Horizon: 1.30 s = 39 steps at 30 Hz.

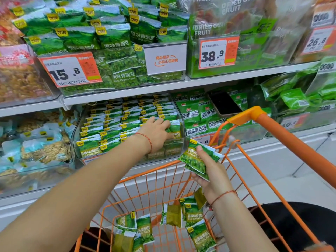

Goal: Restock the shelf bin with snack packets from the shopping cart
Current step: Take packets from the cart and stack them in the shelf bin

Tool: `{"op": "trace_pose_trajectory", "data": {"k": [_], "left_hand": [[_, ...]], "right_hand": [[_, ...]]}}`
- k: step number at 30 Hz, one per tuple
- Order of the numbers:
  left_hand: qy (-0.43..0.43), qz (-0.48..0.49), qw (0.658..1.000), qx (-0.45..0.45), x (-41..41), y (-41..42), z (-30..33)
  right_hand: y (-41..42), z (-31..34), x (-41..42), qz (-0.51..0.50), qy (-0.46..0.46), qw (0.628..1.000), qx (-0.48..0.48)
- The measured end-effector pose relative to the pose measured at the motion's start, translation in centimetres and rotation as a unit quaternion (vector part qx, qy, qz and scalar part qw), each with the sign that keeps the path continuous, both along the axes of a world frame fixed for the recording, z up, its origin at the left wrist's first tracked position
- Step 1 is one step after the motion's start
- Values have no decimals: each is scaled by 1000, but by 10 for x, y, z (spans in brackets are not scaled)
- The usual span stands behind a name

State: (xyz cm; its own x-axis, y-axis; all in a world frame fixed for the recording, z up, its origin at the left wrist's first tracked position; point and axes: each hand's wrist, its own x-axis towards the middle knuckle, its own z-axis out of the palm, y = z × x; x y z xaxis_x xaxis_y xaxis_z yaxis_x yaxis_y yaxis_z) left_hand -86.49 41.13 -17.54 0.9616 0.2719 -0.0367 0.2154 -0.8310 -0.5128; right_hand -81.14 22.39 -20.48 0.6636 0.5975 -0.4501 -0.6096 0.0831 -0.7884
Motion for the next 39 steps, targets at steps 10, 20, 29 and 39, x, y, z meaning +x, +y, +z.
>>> {"op": "trace_pose_trajectory", "data": {"k": [10, 20, 29, 39], "left_hand": [[-69, -19, 996, -60, 14, 20, -1], [-107, -25, 992, -65, 28, 38, -4], [-86, -20, 995, -43, 20, 29, -1], [-48, 108, 938, -327, 6, 10, 13]], "right_hand": [[2, -5, -4, 25, -9, 1000, -16], [-1, -8, 2, 4, 19, 999, -34], [-3, -2, -2, 18, -5, 1000, -18], [5, 8, -2, 9, -31, 999, -18]]}}
